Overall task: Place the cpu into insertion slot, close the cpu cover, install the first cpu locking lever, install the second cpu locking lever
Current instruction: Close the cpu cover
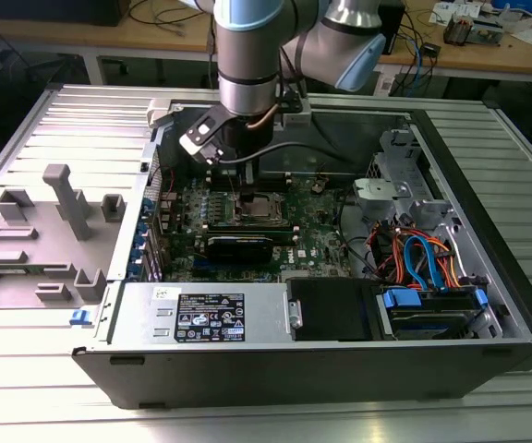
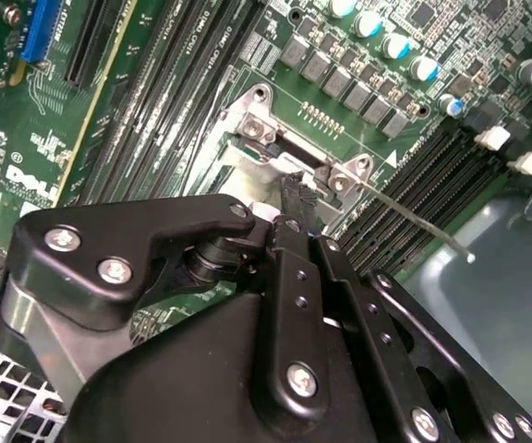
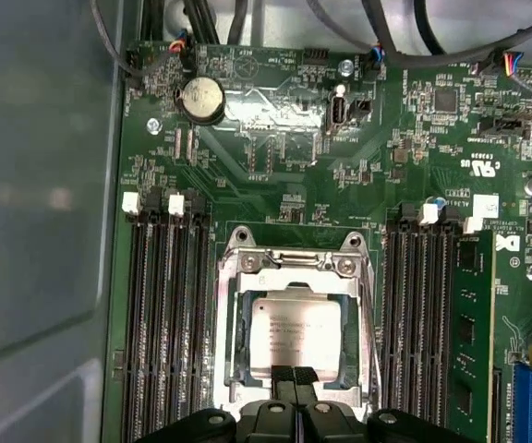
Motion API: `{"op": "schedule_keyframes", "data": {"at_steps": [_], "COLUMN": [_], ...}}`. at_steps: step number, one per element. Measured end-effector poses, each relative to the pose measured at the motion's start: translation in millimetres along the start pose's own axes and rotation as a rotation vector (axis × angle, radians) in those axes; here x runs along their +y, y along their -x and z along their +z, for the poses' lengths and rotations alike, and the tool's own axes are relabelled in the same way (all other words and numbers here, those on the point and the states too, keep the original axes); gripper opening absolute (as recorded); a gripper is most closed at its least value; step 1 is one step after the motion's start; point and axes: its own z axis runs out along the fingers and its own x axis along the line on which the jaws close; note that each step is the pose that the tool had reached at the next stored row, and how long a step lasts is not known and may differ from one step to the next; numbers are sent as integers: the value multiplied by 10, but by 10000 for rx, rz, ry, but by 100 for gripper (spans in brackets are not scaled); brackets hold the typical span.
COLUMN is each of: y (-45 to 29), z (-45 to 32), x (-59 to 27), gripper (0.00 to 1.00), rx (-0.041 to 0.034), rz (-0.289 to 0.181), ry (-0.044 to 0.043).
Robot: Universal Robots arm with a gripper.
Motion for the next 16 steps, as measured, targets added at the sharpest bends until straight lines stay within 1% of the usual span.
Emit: {"op": "schedule_keyframes", "data": {"at_steps": [3,5,10,14,15,16], "y": [-4,-5,-5,-5,-5,-4], "z": [73,98,91,75,75,76], "x": [-14,-16,-18,-14,1,42], "gripper": [11,11,11,11,11,11], "rx": [2,2,-3,-36,-42,-56], "rz": [-70,-91,-145,-204,-206,-205], "ry": [1,-4,-3,-2,-3,-4]}}
